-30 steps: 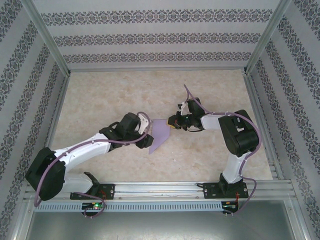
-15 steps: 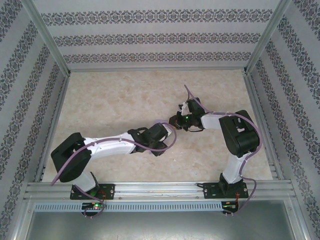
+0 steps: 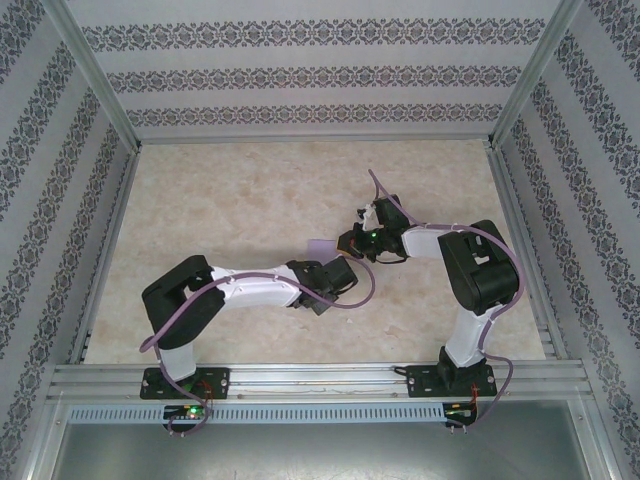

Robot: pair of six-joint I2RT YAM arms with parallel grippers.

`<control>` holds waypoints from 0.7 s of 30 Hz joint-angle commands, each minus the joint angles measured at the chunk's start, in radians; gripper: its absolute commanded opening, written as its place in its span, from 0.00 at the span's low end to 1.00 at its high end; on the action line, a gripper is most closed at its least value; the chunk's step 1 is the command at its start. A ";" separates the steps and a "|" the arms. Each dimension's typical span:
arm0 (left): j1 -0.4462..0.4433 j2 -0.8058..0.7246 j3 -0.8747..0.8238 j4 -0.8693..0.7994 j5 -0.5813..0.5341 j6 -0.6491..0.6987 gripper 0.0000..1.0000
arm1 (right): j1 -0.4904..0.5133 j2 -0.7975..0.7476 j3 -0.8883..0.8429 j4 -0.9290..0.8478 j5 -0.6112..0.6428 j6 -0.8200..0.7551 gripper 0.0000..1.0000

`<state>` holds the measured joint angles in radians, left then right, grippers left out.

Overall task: Fold a paper plane with a square sheet of paper (fold left side to right side)
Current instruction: Fold the wing for the fifth time at the center of the table.

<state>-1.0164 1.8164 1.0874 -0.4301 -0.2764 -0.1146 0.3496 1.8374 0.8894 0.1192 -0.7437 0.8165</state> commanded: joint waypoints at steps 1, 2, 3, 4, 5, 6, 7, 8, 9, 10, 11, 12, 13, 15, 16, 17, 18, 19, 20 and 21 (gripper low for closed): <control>-0.014 0.011 0.027 -0.053 -0.082 0.022 0.52 | 0.009 -0.003 0.020 -0.013 0.012 0.004 0.00; -0.014 0.017 0.028 -0.053 -0.090 0.023 0.52 | 0.009 -0.002 0.021 -0.014 0.010 0.003 0.00; -0.014 0.021 0.028 -0.055 -0.094 0.023 0.52 | 0.009 -0.001 0.023 -0.013 0.010 0.003 0.00; -0.014 0.026 0.031 -0.054 -0.093 0.023 0.51 | 0.009 0.000 0.023 -0.013 0.010 0.002 0.00; -0.014 0.031 0.032 -0.055 -0.093 0.022 0.50 | 0.009 0.001 0.025 -0.014 0.009 0.003 0.00; -0.014 0.035 0.033 -0.053 -0.091 0.022 0.49 | 0.009 0.003 0.025 -0.015 0.009 0.003 0.00; -0.014 0.038 0.034 -0.052 -0.088 0.023 0.48 | 0.009 0.003 0.025 -0.015 0.010 0.003 0.00; -0.014 0.041 0.035 -0.051 -0.088 0.020 0.46 | 0.010 0.003 0.026 -0.015 0.010 0.001 0.00; -0.014 0.042 0.034 -0.049 -0.089 0.021 0.44 | 0.009 0.004 0.026 -0.018 0.010 0.000 0.00; -0.014 0.044 0.034 -0.047 -0.087 0.021 0.42 | 0.009 0.005 0.028 -0.020 0.010 -0.002 0.00; -0.014 0.044 0.035 -0.046 -0.083 0.021 0.40 | 0.009 0.006 0.029 -0.022 0.012 -0.002 0.00; -0.014 0.045 0.034 -0.043 -0.082 0.022 0.38 | 0.010 0.008 0.031 -0.024 0.012 -0.004 0.00; -0.014 0.044 0.033 -0.040 -0.079 0.023 0.36 | 0.009 0.009 0.033 -0.027 0.013 -0.005 0.00; -0.014 0.045 0.030 -0.031 -0.076 0.023 0.32 | 0.010 0.013 0.035 -0.030 0.015 -0.007 0.00; -0.014 0.044 0.028 -0.027 -0.075 0.023 0.30 | 0.010 0.015 0.036 -0.033 0.016 -0.007 0.00; -0.014 0.043 0.026 -0.020 -0.073 0.021 0.28 | 0.009 0.016 0.038 -0.036 0.018 -0.009 0.00; -0.014 0.043 0.023 -0.016 -0.071 0.020 0.26 | 0.009 0.017 0.040 -0.039 0.021 -0.011 0.00; -0.014 0.042 0.021 -0.010 -0.071 0.018 0.25 | 0.009 0.019 0.040 -0.041 0.023 -0.012 0.00; -0.014 0.042 0.017 -0.004 -0.068 0.014 0.24 | 0.008 0.019 0.041 -0.044 0.025 -0.014 0.00; -0.014 0.043 0.013 0.002 -0.064 0.011 0.23 | 0.007 0.019 0.041 -0.047 0.028 -0.015 0.00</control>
<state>-1.0210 1.8488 1.1023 -0.4400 -0.3374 -0.1017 0.3496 1.8420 0.9062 0.0940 -0.7357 0.8131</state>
